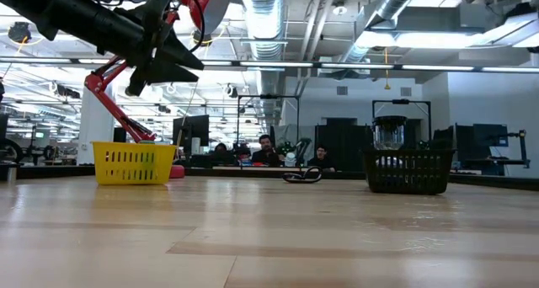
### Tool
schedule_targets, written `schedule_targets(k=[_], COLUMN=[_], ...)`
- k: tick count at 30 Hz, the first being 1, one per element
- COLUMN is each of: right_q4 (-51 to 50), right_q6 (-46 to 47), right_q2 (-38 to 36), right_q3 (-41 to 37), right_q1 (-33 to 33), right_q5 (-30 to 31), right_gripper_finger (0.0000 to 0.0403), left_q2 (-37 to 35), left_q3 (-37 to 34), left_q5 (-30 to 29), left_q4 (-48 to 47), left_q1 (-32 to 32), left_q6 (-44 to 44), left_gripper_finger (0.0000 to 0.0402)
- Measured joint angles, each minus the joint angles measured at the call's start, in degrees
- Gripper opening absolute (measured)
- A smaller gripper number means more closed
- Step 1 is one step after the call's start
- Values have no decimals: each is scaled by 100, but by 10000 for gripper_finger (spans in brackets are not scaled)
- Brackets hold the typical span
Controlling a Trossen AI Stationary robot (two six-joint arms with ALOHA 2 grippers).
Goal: Pick & Place Office items
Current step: Move the green hourglass to the center of the table
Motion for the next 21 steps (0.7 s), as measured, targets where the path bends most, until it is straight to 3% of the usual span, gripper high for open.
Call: schedule_targets(k=[8,12,21], right_q4=[-186,-208,80], right_q6=[-21,-545,-1856], right_q2=[-245,-597,-1866], right_q3=[68,144,-144], right_q1=[-452,-565,-932], right_q5=[-381,-398,1955], right_gripper_finger=[100,83,7], left_q2=[0,0,0], left_q3=[0,0,0], left_q5=[0,0,0], left_q4=[47,64,186], left_q1=[0,0,0], left_q6=[0,0,0], left_gripper_finger=[131,131,131])
